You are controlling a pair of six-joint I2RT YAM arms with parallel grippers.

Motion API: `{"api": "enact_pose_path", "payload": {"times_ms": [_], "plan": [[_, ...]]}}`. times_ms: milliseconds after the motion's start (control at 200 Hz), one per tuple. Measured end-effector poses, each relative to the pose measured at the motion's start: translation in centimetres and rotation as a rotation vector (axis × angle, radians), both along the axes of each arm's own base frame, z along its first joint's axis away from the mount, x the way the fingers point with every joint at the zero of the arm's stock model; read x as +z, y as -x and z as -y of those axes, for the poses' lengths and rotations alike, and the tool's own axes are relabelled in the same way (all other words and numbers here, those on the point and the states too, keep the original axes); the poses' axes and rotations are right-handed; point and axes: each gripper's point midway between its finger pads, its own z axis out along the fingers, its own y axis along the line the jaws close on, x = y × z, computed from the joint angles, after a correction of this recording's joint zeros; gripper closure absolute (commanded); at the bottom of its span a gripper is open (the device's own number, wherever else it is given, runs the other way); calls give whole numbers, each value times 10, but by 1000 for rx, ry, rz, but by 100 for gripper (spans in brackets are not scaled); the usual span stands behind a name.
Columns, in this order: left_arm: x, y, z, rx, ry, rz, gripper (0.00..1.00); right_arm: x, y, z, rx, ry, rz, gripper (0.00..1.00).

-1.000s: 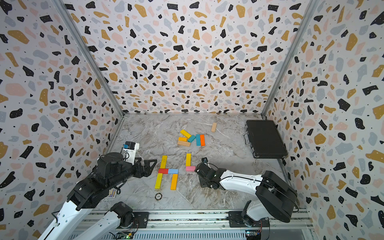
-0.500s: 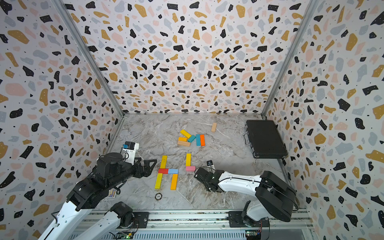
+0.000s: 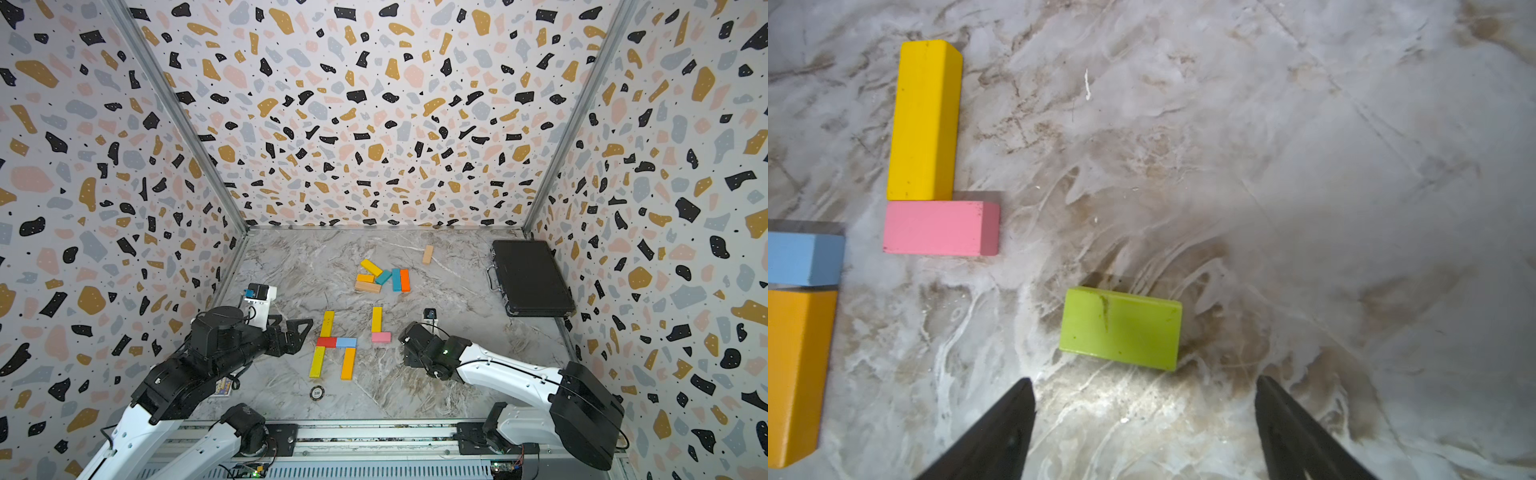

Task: Assemble the letter h with building blocks
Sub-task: Pick up the building block from the center of the board.

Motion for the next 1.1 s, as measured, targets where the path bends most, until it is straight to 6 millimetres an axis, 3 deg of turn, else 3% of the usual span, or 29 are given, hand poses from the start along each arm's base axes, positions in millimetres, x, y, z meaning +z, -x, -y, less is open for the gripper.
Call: {"api": "enact_pose_path", "payload": {"times_ms": [300, 506, 851, 1096], "plan": [[0, 0, 0, 0, 0, 0, 1, -22, 0, -9, -81, -35, -86, 9], [0, 0, 0, 0, 0, 0, 1, -23, -8, -18, -96, -27, -94, 14], [1, 0, 0, 0, 1, 2, 1, -43, -5, -15, -98, 25, -137, 20], [1, 0, 0, 0, 1, 2, 1, -44, -11, -20, -80, 39, -130, 27]]}}
